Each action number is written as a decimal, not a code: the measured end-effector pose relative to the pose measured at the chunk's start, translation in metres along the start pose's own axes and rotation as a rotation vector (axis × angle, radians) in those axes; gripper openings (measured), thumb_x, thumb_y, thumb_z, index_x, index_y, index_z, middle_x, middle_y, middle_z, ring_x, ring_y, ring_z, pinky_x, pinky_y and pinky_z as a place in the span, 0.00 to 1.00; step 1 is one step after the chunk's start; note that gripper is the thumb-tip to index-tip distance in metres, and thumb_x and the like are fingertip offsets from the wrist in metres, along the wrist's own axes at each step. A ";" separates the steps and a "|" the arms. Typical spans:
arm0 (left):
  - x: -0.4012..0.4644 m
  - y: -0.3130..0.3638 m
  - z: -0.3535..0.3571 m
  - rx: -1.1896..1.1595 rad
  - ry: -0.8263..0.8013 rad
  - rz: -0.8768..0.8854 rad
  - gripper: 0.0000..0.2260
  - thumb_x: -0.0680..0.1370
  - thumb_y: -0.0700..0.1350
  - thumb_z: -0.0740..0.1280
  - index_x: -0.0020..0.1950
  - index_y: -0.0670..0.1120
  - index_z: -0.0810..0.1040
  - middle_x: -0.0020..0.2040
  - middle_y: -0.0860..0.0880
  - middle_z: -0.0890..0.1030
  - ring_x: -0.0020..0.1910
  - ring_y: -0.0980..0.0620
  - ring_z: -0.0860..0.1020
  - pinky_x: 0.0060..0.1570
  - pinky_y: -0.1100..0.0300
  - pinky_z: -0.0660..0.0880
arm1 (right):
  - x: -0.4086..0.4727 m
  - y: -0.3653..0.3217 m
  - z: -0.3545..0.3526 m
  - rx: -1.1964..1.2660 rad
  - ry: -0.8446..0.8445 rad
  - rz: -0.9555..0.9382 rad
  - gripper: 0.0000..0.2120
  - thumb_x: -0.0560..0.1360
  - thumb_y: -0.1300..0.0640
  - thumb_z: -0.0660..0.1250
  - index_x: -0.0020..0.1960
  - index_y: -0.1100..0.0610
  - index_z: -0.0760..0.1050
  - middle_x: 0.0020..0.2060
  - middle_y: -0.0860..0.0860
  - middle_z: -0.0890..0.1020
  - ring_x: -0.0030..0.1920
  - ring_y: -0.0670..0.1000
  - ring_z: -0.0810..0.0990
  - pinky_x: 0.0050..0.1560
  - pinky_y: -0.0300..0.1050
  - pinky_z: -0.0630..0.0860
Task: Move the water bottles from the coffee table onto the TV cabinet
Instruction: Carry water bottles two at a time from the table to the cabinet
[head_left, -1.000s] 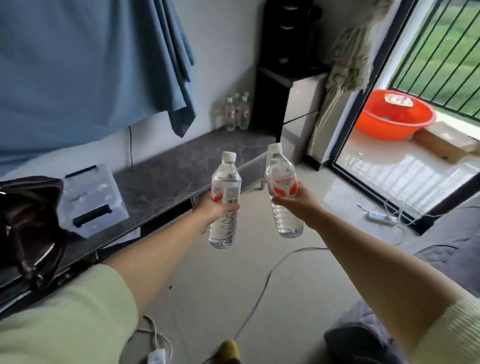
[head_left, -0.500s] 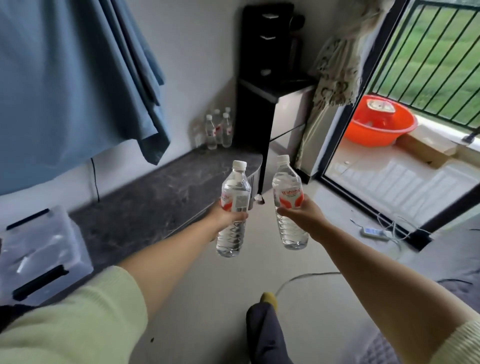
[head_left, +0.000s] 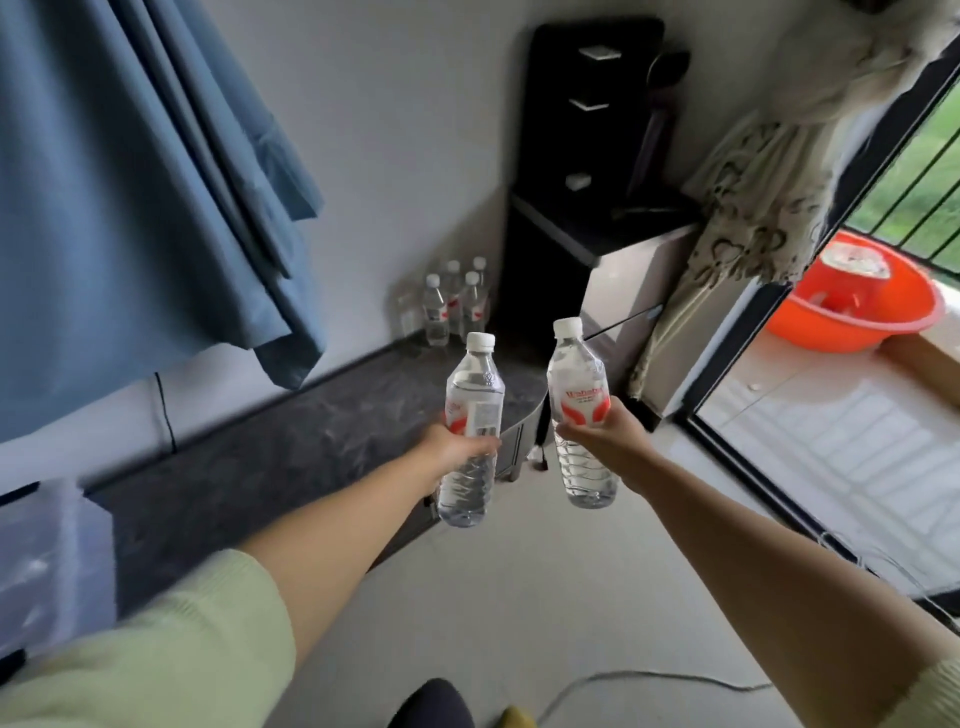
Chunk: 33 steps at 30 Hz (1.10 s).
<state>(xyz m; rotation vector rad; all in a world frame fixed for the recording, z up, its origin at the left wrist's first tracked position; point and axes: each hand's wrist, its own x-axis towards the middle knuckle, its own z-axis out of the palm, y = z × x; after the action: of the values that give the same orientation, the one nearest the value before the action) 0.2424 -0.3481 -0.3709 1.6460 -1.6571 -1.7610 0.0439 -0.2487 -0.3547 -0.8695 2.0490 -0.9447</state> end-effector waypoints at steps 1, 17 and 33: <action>0.011 0.003 -0.001 0.006 -0.004 -0.002 0.26 0.68 0.50 0.77 0.63 0.46 0.73 0.56 0.45 0.81 0.54 0.45 0.80 0.57 0.51 0.75 | 0.013 0.000 0.000 -0.008 -0.008 0.008 0.22 0.63 0.50 0.78 0.54 0.54 0.76 0.44 0.51 0.84 0.45 0.53 0.83 0.52 0.54 0.80; 0.284 0.105 -0.041 -0.010 0.006 0.023 0.29 0.64 0.50 0.80 0.62 0.51 0.72 0.55 0.52 0.81 0.54 0.49 0.79 0.59 0.52 0.74 | 0.294 -0.055 0.029 0.096 0.029 0.142 0.26 0.65 0.53 0.79 0.60 0.53 0.72 0.50 0.50 0.83 0.49 0.51 0.82 0.51 0.48 0.79; 0.494 0.056 -0.005 -0.269 0.310 -0.053 0.28 0.63 0.39 0.80 0.60 0.45 0.74 0.53 0.46 0.82 0.52 0.48 0.81 0.58 0.48 0.77 | 0.540 -0.002 0.119 -0.049 -0.055 0.169 0.24 0.68 0.55 0.77 0.60 0.55 0.72 0.48 0.50 0.79 0.49 0.52 0.79 0.47 0.40 0.72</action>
<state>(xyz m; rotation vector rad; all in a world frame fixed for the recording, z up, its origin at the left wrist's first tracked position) 0.0446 -0.7452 -0.5956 1.7409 -1.1970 -1.5718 -0.1421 -0.7176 -0.5809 -0.7263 2.0692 -0.7735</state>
